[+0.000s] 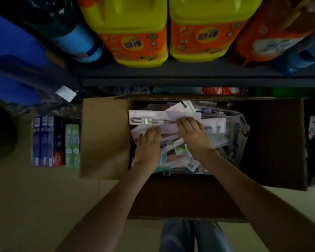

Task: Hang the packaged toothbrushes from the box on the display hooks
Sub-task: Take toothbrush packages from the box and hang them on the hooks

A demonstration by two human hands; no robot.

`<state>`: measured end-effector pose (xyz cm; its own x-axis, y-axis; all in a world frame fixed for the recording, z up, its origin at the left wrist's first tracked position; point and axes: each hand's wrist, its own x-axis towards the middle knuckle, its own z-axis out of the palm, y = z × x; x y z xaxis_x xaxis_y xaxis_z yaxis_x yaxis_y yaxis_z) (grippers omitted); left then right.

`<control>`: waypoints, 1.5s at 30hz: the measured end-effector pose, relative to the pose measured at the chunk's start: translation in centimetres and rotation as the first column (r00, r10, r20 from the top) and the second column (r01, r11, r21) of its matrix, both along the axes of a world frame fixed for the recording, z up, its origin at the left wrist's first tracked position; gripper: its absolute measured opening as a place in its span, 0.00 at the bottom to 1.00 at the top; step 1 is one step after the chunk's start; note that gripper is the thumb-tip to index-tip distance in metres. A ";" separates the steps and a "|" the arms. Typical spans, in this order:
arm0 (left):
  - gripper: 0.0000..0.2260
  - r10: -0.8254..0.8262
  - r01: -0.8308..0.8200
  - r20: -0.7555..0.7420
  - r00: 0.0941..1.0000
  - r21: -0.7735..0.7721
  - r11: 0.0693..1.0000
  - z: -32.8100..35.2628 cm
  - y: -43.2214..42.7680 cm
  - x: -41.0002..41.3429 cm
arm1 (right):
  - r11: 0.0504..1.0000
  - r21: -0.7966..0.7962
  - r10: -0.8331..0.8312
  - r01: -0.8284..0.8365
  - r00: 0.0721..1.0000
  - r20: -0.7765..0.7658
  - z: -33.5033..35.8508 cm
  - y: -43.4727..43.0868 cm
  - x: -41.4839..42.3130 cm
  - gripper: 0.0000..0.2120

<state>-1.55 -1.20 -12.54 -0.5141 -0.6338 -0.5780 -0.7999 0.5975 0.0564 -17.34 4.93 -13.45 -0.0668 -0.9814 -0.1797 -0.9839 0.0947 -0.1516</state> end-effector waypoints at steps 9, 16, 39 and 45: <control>0.35 -0.094 0.057 -0.171 0.981 -0.211 0.976 0.7 0.5 1.2 | 0.994 -0.034 0.104 -0.101 0.988 0.111 1.5 2.1 -1.0 0.42; 0.28 0.055 -0.107 -0.248 0.967 -0.202 0.974 1.9 1.2 5.3 | 0.961 0.240 -0.133 0.137 0.991 -0.036 0.1 0.4 -0.5 0.47; 0.23 0.438 -0.376 -0.411 0.800 0.226 0.899 25.6 0.7 6.2 | 0.988 -0.136 0.051 -0.070 0.988 -0.143 26.0 6.6 -0.2 0.42; 0.24 0.305 -0.220 -0.542 0.783 0.218 0.951 36.4 -0.8 4.0 | 0.954 -0.298 0.060 -0.044 0.997 0.045 38.9 5.2 -2.4 0.36</control>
